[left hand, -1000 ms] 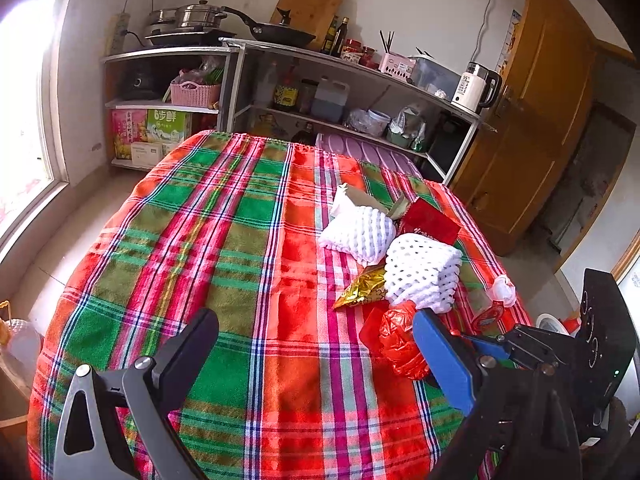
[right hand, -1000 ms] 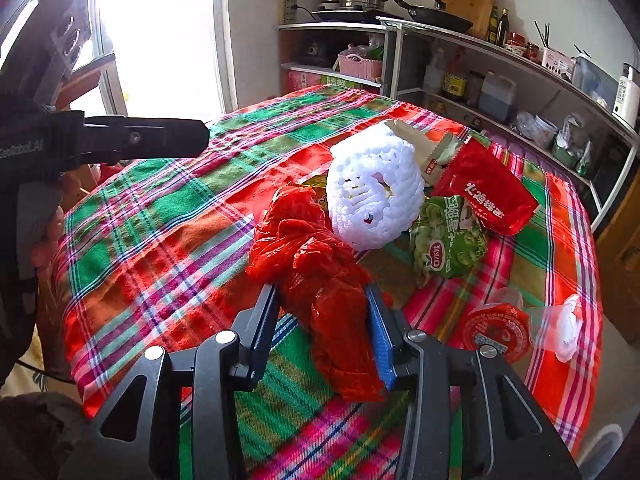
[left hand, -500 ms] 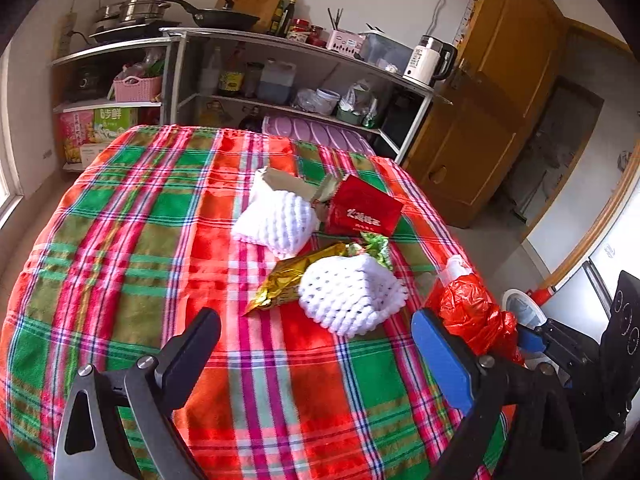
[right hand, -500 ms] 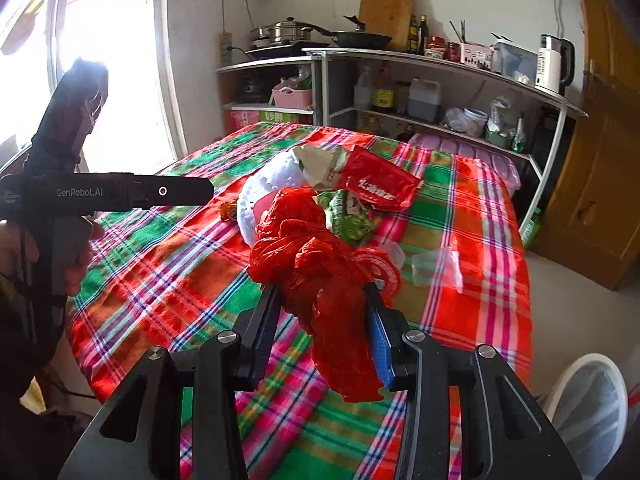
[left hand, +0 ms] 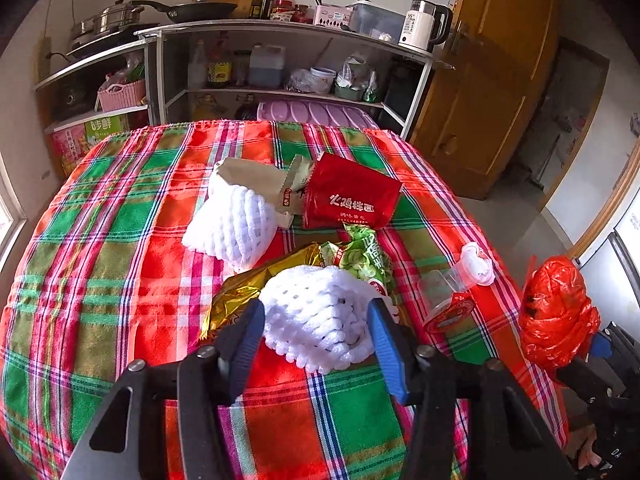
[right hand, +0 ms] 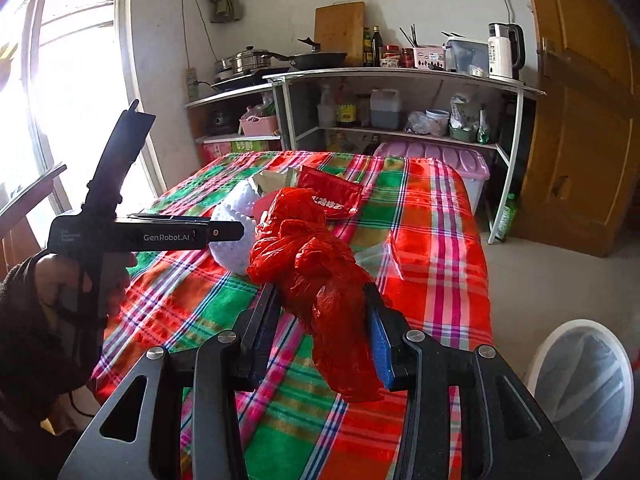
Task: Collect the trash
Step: 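Grasp the red plastic bags with the right gripper while the left gripper grasps a white foam net, then carry the red bags and white foam net to the bin and release both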
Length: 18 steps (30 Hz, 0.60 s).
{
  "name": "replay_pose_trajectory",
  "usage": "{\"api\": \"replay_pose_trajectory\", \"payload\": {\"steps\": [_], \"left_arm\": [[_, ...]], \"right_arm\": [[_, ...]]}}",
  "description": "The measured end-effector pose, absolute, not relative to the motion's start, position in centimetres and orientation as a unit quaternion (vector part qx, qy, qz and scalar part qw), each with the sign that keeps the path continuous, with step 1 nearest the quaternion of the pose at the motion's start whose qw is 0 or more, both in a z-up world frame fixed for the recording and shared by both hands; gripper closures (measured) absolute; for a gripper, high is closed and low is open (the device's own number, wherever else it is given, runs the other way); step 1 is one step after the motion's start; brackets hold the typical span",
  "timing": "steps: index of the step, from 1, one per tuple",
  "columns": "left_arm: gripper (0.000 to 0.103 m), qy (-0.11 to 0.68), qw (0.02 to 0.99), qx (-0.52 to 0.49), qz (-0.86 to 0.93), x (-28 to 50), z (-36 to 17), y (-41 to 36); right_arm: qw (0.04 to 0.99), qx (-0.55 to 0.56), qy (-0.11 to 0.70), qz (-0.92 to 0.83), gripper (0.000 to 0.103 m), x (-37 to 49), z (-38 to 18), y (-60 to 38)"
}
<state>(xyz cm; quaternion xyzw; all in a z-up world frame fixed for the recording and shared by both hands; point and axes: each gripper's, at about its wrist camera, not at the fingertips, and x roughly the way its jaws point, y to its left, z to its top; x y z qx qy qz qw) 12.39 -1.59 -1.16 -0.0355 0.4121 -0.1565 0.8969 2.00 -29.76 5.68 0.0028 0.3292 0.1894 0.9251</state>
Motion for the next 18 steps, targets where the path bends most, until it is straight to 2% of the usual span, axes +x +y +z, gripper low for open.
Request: {"api": "replay_pose_trajectory", "payload": {"steps": [2,4,7,18], "left_arm": [[0.074,0.412,0.897,-0.035,-0.154,12.4,-1.3,-1.7],[0.082,0.409,0.899,-0.032,-0.153,12.3,-1.3,-1.8],[0.09,0.398,0.904,-0.039,-0.153,11.9,-0.9,-1.6],[0.092,0.354,0.92,-0.037,-0.166,9.1,2.4,-1.6]], "right_arm": [[0.927,0.004,0.328,0.184,0.06,1.8,5.6,-29.9],[0.927,0.01,0.328,0.181,0.06,1.8,5.6,-30.2],[0.928,0.013,0.327,0.179,0.06,1.7,5.5,-30.6],[0.935,0.031,0.313,0.163,0.06,1.1,6.2,-31.6]]}}
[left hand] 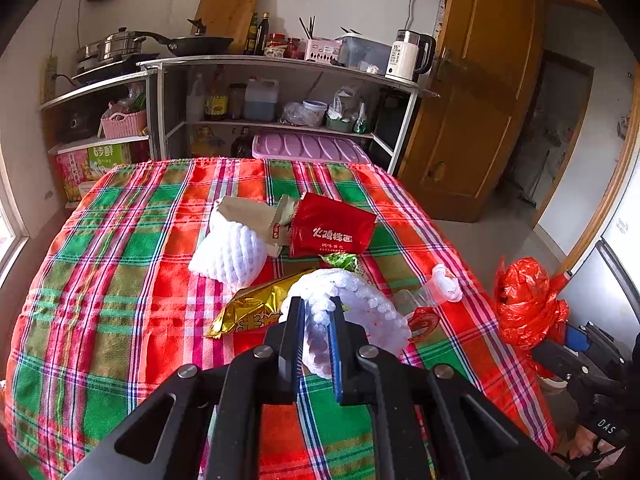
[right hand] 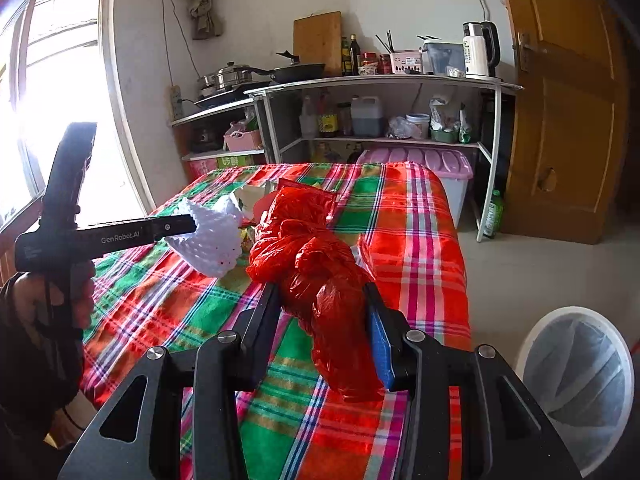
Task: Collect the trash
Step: 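Carry the red bags and white foam net to the bin and release both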
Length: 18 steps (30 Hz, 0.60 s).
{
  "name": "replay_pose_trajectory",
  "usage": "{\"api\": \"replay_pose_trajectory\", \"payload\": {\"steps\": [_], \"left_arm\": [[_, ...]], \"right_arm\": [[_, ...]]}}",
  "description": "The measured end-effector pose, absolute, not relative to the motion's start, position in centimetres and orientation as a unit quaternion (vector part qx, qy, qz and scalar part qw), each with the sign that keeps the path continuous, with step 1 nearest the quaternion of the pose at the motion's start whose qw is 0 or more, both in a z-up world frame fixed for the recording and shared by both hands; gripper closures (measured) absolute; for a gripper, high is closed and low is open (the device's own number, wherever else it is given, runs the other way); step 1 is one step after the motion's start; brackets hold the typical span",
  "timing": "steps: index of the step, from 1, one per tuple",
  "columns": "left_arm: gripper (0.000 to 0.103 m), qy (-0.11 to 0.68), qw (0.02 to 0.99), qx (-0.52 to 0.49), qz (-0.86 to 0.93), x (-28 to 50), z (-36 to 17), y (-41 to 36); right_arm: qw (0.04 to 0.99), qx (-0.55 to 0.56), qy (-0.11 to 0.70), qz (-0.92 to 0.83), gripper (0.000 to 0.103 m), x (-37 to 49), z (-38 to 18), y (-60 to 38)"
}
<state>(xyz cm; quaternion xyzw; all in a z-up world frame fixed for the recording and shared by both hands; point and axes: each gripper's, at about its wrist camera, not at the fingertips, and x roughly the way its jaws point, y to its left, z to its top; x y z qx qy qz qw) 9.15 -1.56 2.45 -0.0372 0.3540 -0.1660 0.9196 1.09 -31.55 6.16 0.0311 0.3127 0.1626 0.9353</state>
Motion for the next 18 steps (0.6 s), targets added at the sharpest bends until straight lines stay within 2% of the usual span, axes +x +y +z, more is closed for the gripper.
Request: {"api": "replay_pose_trajectory", "payload": {"steps": [8,18], "left_arm": [[0.092,0.342,0.913,-0.019,-0.222,8.6,4.4,-5.6],[0.092,0.336,0.887,0.003,-0.317,8.8,5.3,-15.4]], "right_arm": [[0.946,0.043,0.299,0.118,0.06,0.2,7.1,-34.0],[0.956,0.065,0.285,0.013,0.06,-2.6,8.4,-40.6]]}}
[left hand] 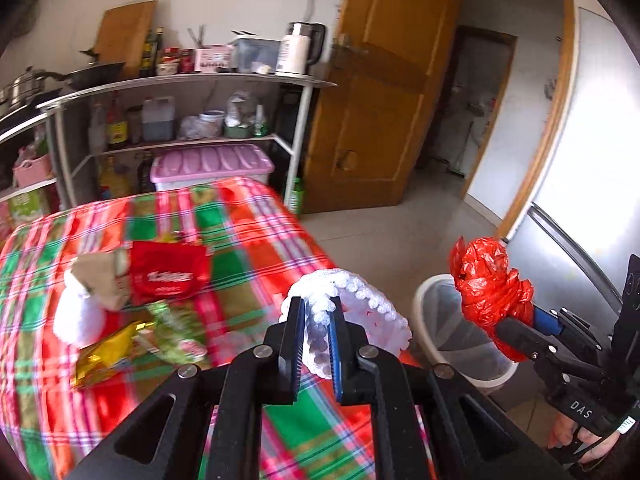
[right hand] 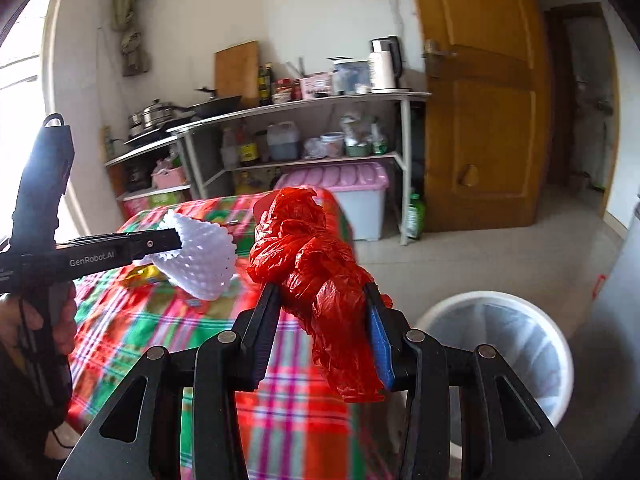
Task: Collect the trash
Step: 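Carry the red bags and white foam net to the bin and release both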
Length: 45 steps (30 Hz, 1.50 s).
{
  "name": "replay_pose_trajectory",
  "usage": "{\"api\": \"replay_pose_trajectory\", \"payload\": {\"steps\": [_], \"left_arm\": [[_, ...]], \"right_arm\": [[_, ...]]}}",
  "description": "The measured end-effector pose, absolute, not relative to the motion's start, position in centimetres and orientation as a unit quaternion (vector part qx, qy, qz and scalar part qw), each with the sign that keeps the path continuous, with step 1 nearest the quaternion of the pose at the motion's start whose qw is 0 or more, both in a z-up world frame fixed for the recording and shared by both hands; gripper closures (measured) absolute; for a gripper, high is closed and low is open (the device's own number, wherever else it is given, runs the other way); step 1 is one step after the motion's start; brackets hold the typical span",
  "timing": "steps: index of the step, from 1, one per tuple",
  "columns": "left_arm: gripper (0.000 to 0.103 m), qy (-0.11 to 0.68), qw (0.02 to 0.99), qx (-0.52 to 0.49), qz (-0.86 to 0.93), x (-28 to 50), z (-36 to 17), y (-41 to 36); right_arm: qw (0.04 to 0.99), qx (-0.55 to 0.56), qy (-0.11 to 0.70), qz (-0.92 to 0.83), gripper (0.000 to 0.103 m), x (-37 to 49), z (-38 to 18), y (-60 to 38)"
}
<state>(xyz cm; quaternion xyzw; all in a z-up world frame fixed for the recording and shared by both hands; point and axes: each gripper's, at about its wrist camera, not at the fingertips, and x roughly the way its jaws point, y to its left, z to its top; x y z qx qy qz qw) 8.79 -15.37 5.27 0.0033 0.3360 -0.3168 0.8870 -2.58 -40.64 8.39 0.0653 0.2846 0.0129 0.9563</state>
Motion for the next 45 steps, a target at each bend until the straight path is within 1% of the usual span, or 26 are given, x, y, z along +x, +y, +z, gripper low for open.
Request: {"api": "replay_pose_trajectory", "payload": {"steps": [7,14,19,25,27,29,33,34,35,36,37,45], "left_arm": [[0.092,0.35,0.854,0.02,-0.384,8.4,4.0,-23.7],[0.092,0.381,0.811,0.041,-0.442,7.3,1.2,-31.6],[0.092,0.403,0.795,0.055,-0.45,7.0,-0.9,-35.2],[0.091,0.421,0.791,0.073,-0.438,7.5,-2.4,-37.1],[0.088,0.428,0.791,0.07,-0.432,7.7,-2.7,-37.1],[0.076,0.427,0.792,0.071,-0.43,7.8,-2.9,-37.1],[0.067,0.428,0.789,0.064,-0.436,8.2,-3.0,-37.2],[0.061,0.43,0.789,0.067,-0.434,8.2,-3.1,-37.4],[0.06,0.431,0.787,0.064,-0.437,8.2,-3.1,-37.4],[0.06,0.43,0.785,0.061,-0.442,8.2,-3.1,-37.4],[0.059,0.431,0.785,0.06,-0.441,8.2,-3.1,-37.4],[0.059,0.423,0.793,0.059,-0.434,8.0,-2.2,-36.4]], "right_arm": [[0.949,0.075,0.295,-0.083,0.06,-4.6,7.7,-46.3],[0.925,0.078,0.339,-0.155,0.06,-5.9,5.4,-51.0],[0.909,0.082,0.363,-0.185,0.06,-6.3,3.5,-53.0],[0.892,0.07,0.394,-0.21,0.059,-6.3,1.7,-54.0],[0.887,0.071,0.402,-0.216,0.059,-6.1,1.2,-54.3],[0.885,0.073,0.405,-0.218,0.058,-6.0,1.0,-54.7],[0.881,0.067,0.409,-0.227,0.055,-5.9,0.6,-55.1],[0.88,0.067,0.41,-0.228,0.054,-5.7,0.6,-55.1],[0.88,0.068,0.411,-0.229,0.051,-5.4,0.4,-54.9],[0.879,0.068,0.41,-0.232,0.047,-5.5,0.4,-55.1],[0.879,0.068,0.409,-0.235,0.045,-5.6,0.4,-55.1],[0.882,0.073,0.402,-0.234,0.045,-5.8,1.1,-54.8]]}}
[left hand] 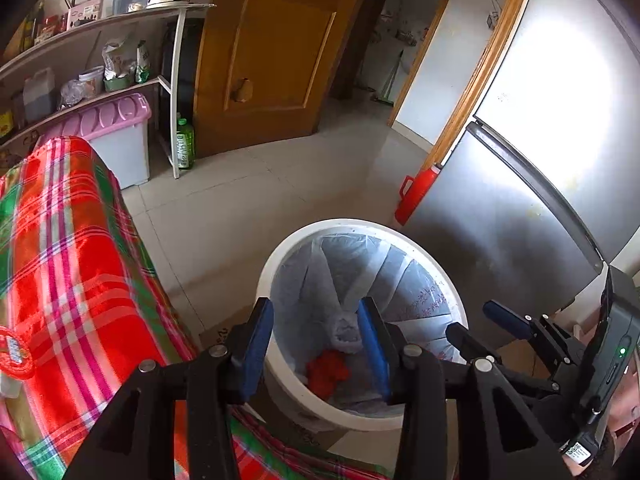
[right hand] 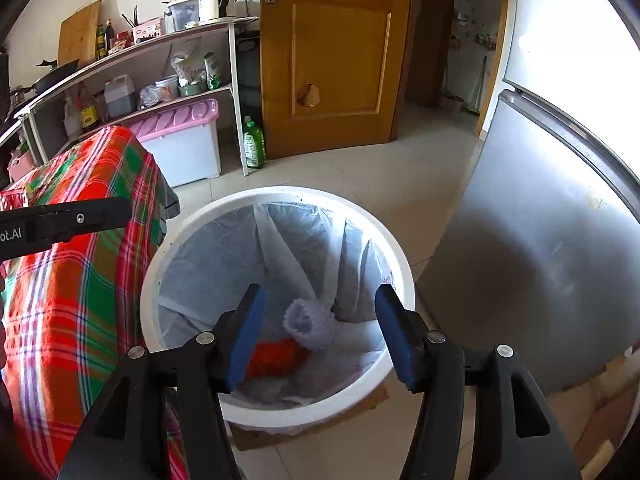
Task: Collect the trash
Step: 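Carry the red bags and white foam net to the bin and release both, then move both tools back over the table toward the plastic cup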
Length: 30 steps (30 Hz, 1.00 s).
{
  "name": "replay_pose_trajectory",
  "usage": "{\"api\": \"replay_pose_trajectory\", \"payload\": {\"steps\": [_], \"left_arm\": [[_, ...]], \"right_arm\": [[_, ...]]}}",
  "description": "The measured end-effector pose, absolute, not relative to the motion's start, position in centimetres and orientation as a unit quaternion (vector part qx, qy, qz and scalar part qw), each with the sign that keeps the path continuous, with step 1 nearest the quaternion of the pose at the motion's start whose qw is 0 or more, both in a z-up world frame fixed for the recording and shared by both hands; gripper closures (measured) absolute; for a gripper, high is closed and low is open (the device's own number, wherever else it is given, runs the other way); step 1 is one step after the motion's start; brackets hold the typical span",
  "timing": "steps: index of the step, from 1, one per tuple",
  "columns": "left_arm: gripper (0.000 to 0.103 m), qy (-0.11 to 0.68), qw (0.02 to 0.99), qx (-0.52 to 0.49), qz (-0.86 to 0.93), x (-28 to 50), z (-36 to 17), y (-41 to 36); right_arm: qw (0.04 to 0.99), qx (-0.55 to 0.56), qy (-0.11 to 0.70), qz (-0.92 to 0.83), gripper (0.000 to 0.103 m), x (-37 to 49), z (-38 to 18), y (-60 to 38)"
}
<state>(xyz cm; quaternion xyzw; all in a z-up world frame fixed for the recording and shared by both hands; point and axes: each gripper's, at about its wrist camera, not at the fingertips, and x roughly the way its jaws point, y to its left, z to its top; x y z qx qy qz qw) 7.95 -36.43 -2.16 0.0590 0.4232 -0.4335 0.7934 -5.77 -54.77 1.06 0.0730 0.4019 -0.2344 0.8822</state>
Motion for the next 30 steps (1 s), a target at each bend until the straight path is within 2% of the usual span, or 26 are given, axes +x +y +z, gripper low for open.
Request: {"api": "replay_pose_trajectory", "payload": {"steps": [3,11,20,30], "left_arm": [[0.058,0.42,0.797,0.054,-0.43,7.9,-1.6,-35.2],[0.046,0.39,0.83,0.021,-0.399,7.8,1.2,-29.5],[0.044,0.363,0.873,-0.016,-0.325,8.6,3.0,-20.3],[0.038,0.373,0.895,-0.055,-0.238,10.8,1.7,-10.8]], "right_arm": [[0.886,0.075,0.393,-0.235,0.045,-5.9,1.6,-54.3],[0.912,0.09,0.355,-0.188,0.045,-5.5,4.5,-51.3],[0.931,0.081,0.34,-0.099,0.045,-2.3,5.8,-45.5],[0.93,0.08,0.357,0.027,0.045,3.8,4.8,-38.6]]}}
